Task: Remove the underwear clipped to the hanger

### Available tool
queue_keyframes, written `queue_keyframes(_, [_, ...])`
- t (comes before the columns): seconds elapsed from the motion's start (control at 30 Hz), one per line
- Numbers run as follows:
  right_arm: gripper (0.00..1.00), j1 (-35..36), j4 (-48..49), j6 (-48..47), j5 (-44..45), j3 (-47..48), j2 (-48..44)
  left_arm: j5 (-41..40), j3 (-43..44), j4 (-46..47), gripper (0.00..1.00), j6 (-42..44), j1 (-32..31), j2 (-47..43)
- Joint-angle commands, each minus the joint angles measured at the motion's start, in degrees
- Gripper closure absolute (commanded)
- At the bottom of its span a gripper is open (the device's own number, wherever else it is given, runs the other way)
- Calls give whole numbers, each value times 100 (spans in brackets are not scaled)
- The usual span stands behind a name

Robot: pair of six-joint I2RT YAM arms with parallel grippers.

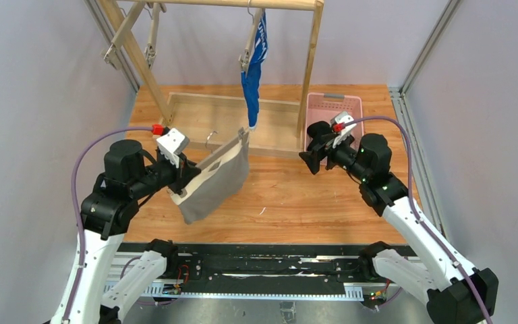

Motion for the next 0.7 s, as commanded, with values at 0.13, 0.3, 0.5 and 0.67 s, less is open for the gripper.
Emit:
queue_keyframes(0.13, [10, -738, 1343, 718, -4195, 401, 165, 1357, -43, -533, 100, 378, -53, 67])
queue_keyframes(0.3, [10, -738, 2357, 1417, -5463, 519, 426, 1811, -12, -523, 100, 524, -62, 261])
queue_keyframes(0.5, [10, -707, 3427, 2267, -5823, 686, 966, 2535, 125, -524, 100, 770, -150, 517])
queue_keyframes(0.67, [10, -529, 4054, 2808, -5841, 866, 1560, 2650, 275, -524, 100, 848, -202, 711])
